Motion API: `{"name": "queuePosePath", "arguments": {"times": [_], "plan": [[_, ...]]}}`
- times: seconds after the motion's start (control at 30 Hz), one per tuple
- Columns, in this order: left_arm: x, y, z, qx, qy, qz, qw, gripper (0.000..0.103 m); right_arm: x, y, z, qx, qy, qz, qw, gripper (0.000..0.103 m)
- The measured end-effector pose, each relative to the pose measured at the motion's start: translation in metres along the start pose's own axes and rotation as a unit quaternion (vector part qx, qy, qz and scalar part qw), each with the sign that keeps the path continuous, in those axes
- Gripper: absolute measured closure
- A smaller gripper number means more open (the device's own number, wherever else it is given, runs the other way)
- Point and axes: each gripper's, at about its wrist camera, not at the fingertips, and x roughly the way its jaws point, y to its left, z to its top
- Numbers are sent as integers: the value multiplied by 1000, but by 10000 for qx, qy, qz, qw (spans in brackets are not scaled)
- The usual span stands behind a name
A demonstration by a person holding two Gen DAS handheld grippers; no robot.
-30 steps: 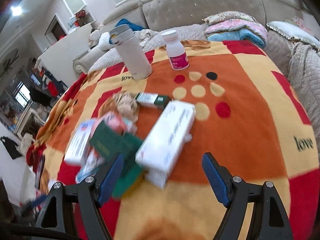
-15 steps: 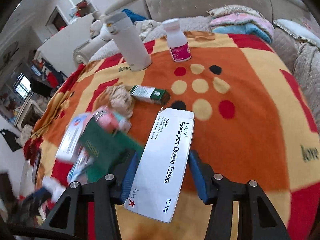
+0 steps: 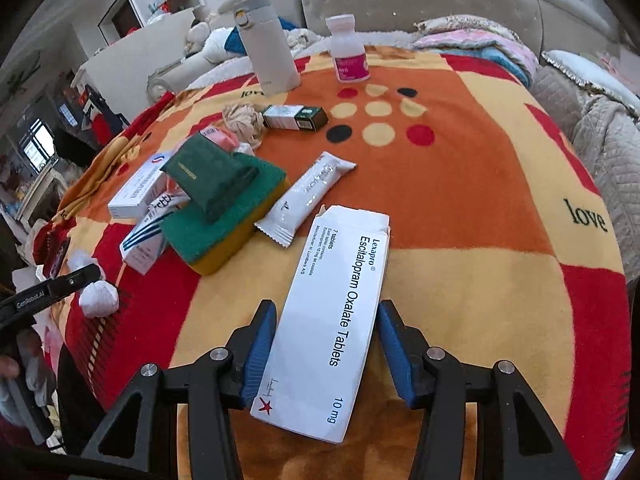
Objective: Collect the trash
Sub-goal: 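Carry the tissue and Escitalopram box to the black bin and open both tools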
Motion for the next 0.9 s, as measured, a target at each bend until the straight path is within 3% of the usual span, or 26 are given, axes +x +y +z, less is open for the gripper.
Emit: {"name": "queuePosePath", "arguments": {"times": [0.2, 0.53, 0.9], "plan": [[-11, -30, 0, 255, -41, -373, 9990, 91, -17, 1, 0, 23, -222, 31, 9997, 53], [-7, -111, 2, 948, 7, -887, 9915, 91, -47, -20, -5, 203, -515, -165, 9983, 53], [25, -194, -2, 1479, 294, -1249, 9806, 91, -82, -74, -20, 616, -764, -540, 9937, 53]]}}
